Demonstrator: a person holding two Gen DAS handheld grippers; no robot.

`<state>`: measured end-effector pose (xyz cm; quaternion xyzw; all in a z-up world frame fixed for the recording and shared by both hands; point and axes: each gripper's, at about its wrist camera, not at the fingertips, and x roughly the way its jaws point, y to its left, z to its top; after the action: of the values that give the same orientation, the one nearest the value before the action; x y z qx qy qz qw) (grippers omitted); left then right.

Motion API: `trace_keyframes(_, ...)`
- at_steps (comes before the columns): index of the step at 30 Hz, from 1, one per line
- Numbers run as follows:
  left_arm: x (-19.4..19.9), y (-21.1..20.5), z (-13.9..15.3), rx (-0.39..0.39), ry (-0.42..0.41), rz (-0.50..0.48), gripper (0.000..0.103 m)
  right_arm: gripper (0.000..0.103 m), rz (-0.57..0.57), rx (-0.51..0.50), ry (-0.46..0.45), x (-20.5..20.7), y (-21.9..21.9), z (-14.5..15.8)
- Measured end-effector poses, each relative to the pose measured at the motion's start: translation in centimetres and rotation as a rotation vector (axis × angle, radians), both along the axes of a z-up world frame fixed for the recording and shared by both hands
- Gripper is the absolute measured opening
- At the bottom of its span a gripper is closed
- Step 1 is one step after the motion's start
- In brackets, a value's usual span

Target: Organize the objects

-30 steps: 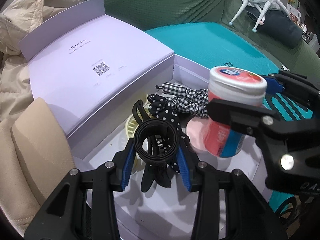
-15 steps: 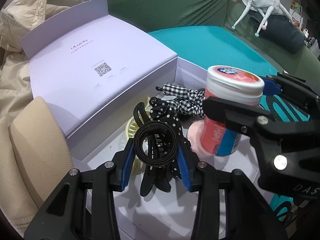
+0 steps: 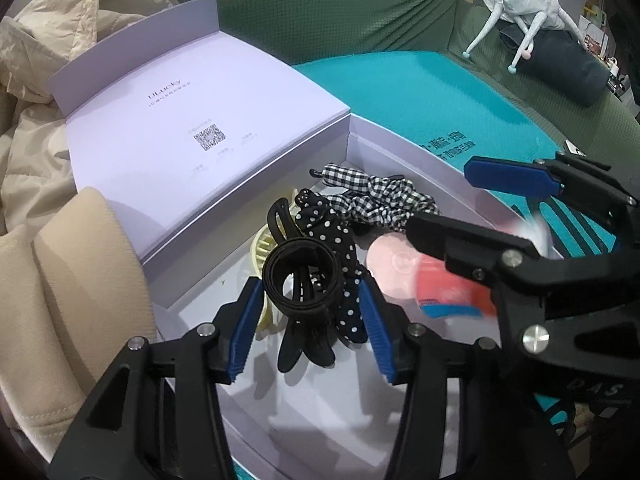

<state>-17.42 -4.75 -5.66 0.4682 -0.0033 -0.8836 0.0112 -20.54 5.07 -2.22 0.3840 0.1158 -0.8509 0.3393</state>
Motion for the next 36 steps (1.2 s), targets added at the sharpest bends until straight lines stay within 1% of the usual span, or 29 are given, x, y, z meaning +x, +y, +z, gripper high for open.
trace_keyframes(6,0.7,0.3,1.6,0.003,0.03,0.002,0.055,0.062,-0.025,-0.006,0.014,0.5,0.7,1.7)
trace_keyframes(13,2.0,0.4,4.2,0.003,0.083,0.002,0.059,0.062,-0.049,-0.005,0.052,1.5,1.6,4.3)
trace_keyframes(22,4.7,0.7,7.8,0.006,0.134,0.009,0.069,0.063,-0.067,-0.008,0.123,3.8,2.6,7.9)
trace_keyframes(23,4.9,0.8,8.1,0.006,0.141,0.009,0.072,0.064,-0.071,-0.014,0.129,4.0,2.8,8.3)
trace_keyframes(24,5.4,0.9,8.7,0.004,0.153,0.009,0.074,0.065,-0.073,-0.02,0.132,4.2,3.0,8.6)
trace_keyframes(25,5.8,0.9,9.1,0.002,0.161,0.008,0.075,0.068,-0.074,-0.029,0.136,4.5,3.2,9.1)
trace_keyframes(28,6.6,1.1,10.3,0.0,0.18,0.007,0.079,0.073,-0.071,-0.04,0.142,5.3,3.6,10.1)
trace_keyframes(30,7.3,1.3,11.1,-0.004,0.191,0.015,0.084,0.076,-0.072,-0.043,0.151,5.9,3.9,10.8)
trace_keyframes(36,8.9,1.3,12.5,-0.008,0.2,0.037,0.09,0.083,-0.08,-0.063,0.151,7.3,4.7,12.1)
